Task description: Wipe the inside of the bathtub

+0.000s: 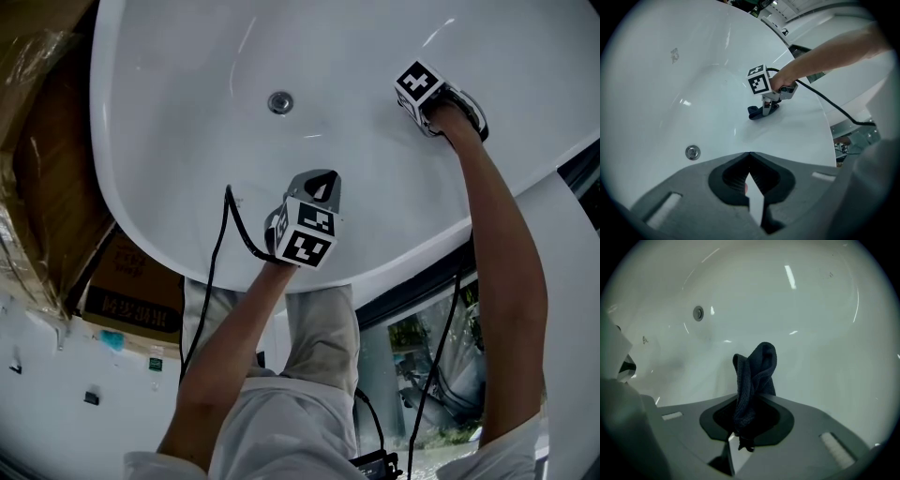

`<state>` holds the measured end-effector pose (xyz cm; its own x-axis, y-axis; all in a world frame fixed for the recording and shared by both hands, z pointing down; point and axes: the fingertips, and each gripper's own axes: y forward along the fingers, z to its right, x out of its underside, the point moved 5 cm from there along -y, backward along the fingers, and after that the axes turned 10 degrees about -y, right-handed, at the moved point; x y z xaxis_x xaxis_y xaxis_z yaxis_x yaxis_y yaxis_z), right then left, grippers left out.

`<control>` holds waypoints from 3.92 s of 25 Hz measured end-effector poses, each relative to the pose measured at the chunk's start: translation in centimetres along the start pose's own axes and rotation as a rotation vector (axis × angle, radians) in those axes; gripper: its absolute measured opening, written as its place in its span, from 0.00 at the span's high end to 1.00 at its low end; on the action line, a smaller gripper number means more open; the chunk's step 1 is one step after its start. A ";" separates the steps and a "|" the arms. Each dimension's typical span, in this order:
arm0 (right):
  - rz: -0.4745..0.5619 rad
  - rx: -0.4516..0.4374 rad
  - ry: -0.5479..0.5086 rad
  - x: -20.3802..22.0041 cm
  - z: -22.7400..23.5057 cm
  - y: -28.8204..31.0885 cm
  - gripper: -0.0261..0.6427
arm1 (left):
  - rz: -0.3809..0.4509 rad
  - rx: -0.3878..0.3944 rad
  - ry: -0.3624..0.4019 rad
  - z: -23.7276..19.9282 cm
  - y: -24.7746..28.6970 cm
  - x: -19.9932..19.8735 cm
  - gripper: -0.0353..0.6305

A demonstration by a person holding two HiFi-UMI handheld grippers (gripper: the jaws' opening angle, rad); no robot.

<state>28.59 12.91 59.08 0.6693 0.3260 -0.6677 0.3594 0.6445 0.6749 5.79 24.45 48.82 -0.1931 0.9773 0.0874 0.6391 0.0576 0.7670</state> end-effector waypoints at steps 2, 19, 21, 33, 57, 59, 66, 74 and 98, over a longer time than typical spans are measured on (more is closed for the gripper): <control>-0.002 -0.008 0.000 -0.3 -0.8 0.4 0.86 | 0.000 0.000 0.000 -0.1 -0.1 0.1 0.95; 0.005 -0.105 0.007 -3.9 -8.3 4.5 0.86 | -0.003 -0.017 0.009 -2.0 -0.8 1.5 0.95; 0.006 -0.118 0.005 -4.1 -9.3 4.9 0.86 | -0.003 -0.020 0.010 -2.2 -0.8 1.6 0.95; 0.017 -0.271 0.001 -5.1 -18.0 8.0 0.86 | -0.007 -0.019 0.013 -2.4 -1.2 2.8 0.95; 0.204 -0.621 0.027 -8.3 -24.9 6.0 0.86 | -0.007 -0.044 0.021 -4.2 -2.0 3.7 0.95; 0.222 -0.582 0.024 -9.0 -23.3 5.3 0.86 | -0.012 -0.036 0.026 -4.0 -1.7 3.6 0.95; 0.331 -0.441 0.059 -10.3 -15.9 2.2 0.86 | -0.017 -0.022 0.038 -3.5 -1.2 3.0 0.95; 0.305 -0.166 0.024 -8.8 -6.0 -0.6 0.86 | -0.011 -0.012 0.032 -3.2 -0.5 1.7 0.95; -0.035 0.502 -0.230 -6.8 8.2 2.2 0.86 | -0.046 -0.014 0.043 -4.3 1.0 0.7 0.95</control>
<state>30.14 6.50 67.71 0.7560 0.1151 -0.6444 0.6119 0.2253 0.7582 3.07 24.35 52.35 -0.2540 0.9640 0.0790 0.6181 0.0990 0.7798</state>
